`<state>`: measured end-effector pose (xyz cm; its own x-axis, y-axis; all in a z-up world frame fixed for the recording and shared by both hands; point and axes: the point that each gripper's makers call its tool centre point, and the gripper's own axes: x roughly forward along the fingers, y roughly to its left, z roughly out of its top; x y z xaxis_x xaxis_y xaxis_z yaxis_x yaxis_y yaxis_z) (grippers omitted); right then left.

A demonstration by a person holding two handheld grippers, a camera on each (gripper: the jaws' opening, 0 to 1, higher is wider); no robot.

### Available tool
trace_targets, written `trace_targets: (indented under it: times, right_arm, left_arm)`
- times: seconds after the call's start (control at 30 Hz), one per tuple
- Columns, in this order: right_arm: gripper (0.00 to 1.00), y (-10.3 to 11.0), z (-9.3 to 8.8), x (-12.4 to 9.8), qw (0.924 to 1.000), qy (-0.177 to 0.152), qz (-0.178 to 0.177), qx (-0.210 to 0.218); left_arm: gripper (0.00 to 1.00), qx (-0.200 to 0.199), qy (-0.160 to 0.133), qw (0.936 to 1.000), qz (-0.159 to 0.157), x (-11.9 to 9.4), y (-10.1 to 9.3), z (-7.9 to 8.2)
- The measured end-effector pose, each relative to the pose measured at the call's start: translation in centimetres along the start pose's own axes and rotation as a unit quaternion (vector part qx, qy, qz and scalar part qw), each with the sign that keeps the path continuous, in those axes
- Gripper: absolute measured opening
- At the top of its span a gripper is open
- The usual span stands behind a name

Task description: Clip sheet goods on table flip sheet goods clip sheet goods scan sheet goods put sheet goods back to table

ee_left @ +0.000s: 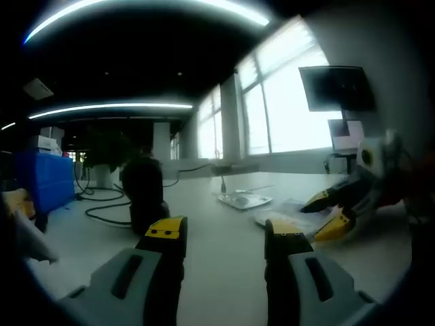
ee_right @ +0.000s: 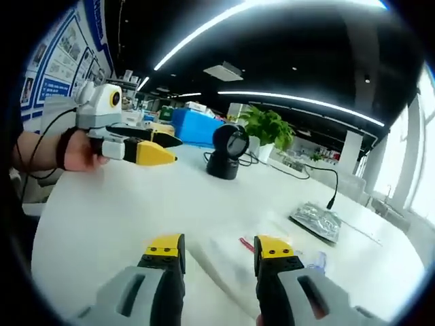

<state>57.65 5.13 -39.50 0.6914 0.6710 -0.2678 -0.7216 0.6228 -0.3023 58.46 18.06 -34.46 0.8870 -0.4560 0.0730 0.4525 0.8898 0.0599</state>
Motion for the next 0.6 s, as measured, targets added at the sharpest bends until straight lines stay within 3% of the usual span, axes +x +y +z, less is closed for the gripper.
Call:
trace_targets:
  times: [0.1, 0.47, 0.6]
  right_arm:
    - [0.33, -0.29, -0.56, 0.46, 0.9997, 0.015, -0.010, -0.014]
    - [0.22, -0.07, -1.00, 0.88, 0.9997, 0.021, -0.007, -0.006]
    - [0.11, 0.51, -1.13, 0.90, 0.9997, 0.023, 0.002, 0.002]
  left_arm:
    - [0.38, -0.001, 0.000, 1.0000, 0.000, 0.00, 0.02, 0.00]
    - [0.38, 0.004, 0.003, 1.0000, -0.003, 0.01, -0.12, -0.11]
    - [0.38, 0.003, 0.002, 1.0000, -0.002, 0.01, -0.06, -0.10]
